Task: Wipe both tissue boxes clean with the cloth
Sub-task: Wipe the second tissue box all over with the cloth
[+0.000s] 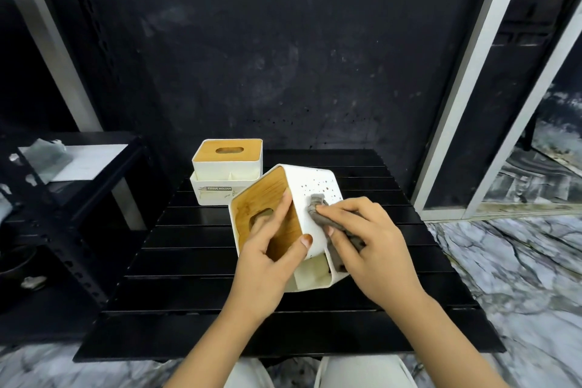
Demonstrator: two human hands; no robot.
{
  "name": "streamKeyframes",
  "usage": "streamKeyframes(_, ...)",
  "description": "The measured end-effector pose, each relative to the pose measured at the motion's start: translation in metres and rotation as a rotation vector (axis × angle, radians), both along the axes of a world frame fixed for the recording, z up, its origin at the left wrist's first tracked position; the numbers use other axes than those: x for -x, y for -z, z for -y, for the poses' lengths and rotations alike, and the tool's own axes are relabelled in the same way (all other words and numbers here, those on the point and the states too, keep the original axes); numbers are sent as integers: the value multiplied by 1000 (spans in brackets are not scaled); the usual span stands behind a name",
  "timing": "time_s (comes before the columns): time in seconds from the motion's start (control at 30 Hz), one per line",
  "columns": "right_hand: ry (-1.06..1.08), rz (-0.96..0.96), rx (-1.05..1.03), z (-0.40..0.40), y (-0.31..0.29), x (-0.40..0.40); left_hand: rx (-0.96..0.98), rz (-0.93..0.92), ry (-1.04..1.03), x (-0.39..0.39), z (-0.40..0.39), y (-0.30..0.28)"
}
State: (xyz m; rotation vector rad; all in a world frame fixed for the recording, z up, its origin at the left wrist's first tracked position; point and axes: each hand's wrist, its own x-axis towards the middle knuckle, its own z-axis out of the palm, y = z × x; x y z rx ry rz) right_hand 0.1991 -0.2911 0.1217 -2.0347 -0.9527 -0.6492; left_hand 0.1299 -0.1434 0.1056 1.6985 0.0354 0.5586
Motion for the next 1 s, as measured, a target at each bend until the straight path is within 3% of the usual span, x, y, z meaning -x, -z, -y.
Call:
streamKeyframes(0.17,-53,49,-5,-6,-7,9,-29,12,17,0,1,0)
streamKeyframes(0.4,-27,-49,-75,-4,3,-1,-2,-2,-6,-1,0,0)
streamKeyframes(0.6,-70,17,-32,-12,-4,9,2,13,4,-1,0,-1)
streamKeyframes(0.8,-50,-104,-94,-11,2,-9,16,9,-11,1,-7,1)
streamKeyframes(1.0,-7,-177,-132,1,21,-14,-92,-31,-17,2,-22,-3)
